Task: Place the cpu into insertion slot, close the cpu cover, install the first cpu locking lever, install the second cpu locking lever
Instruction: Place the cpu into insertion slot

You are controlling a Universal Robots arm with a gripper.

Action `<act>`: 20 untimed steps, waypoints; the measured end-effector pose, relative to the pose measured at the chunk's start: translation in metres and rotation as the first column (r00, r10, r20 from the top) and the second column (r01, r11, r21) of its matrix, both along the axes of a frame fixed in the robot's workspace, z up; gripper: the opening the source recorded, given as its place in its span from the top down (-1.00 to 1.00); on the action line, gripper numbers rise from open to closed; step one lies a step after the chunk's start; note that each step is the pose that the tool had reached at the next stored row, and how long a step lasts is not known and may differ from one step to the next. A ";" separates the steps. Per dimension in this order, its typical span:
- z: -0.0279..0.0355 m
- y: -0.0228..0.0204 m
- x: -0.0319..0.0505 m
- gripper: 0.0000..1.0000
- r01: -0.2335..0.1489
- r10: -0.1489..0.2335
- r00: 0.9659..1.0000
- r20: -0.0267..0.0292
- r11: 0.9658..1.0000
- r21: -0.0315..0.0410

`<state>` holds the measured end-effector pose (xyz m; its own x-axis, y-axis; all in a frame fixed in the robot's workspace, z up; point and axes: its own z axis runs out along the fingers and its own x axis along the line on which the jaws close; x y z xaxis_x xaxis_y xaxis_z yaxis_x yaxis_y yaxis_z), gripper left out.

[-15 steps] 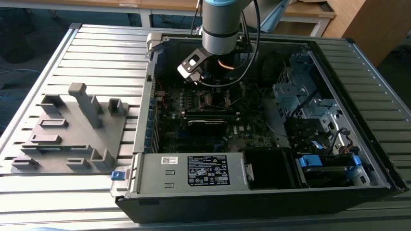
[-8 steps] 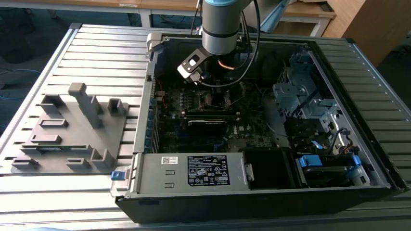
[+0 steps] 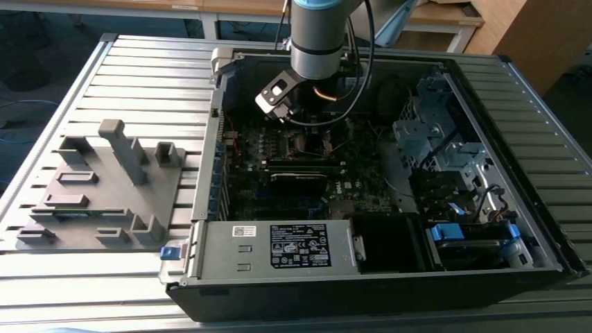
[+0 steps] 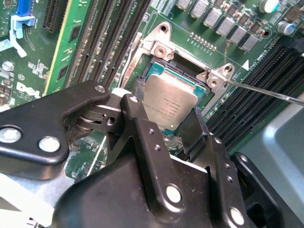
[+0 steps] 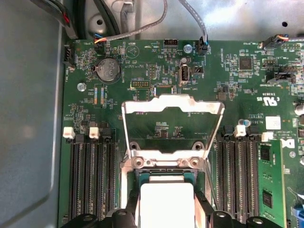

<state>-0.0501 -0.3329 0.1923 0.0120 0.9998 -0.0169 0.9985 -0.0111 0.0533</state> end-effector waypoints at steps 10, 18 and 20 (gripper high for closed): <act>-0.0010 0.0001 0.0000 -0.07 0.000 0.000 1.000 0.000 1.000 0.000; -0.0002 0.0002 0.0001 -0.07 0.000 0.000 1.000 0.001 1.000 0.003; 0.0000 0.0001 0.0000 -0.07 0.000 0.000 1.000 0.001 1.000 0.002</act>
